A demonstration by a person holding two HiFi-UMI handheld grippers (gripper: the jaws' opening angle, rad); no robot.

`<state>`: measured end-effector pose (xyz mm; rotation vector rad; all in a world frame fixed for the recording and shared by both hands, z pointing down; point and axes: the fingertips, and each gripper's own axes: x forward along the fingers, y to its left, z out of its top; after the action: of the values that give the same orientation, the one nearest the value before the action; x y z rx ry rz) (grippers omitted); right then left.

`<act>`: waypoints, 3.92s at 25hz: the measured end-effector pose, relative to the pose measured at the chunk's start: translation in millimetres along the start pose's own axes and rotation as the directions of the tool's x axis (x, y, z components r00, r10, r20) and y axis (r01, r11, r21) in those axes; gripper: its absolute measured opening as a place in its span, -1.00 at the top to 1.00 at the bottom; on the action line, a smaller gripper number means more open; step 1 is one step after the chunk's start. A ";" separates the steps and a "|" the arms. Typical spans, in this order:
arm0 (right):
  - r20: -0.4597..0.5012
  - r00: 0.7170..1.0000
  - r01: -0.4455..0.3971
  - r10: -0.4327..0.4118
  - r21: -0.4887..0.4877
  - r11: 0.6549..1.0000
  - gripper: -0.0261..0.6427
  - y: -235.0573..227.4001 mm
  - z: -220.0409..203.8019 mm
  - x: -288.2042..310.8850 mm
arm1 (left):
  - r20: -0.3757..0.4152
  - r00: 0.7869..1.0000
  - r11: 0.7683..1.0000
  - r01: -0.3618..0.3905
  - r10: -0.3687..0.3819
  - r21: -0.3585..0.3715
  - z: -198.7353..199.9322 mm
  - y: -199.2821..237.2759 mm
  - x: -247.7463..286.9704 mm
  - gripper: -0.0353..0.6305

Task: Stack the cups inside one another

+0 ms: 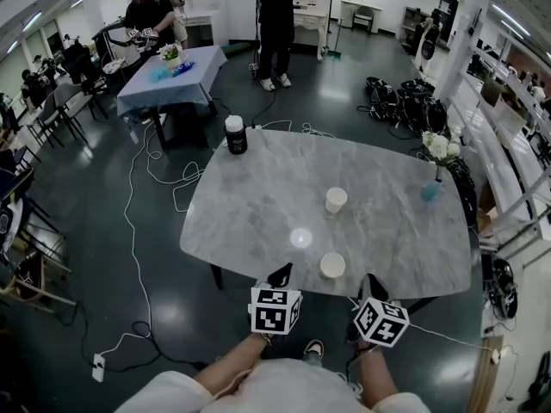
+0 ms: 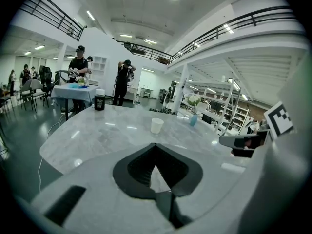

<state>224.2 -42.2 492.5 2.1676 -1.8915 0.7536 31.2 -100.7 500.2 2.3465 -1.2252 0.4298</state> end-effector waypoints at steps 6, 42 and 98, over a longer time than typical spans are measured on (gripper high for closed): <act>0.007 1.000 0.027 -0.027 0.010 1.000 0.86 5.2 0.0 -1.7 | -0.004 1.000 1.000 0.027 -0.027 0.007 0.4 9.9 -1.2 0.91; -0.112 0.950 -0.297 0.291 -0.037 0.954 0.86 -30.5 51.2 149.0 | -0.072 0.979 0.980 -0.193 0.189 -0.055 21.6 8.5 98.3 0.91; -0.283 0.893 -0.408 0.348 -0.187 0.894 0.25 15.5 13.9 315.1 | -0.285 0.909 0.919 -0.359 0.304 -0.163 -40.4 80.4 165.0 0.91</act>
<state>234.6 -327.9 626.5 1.5007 -2.1685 0.7611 53.6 -233.0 631.9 1.8382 -1.4683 0.6556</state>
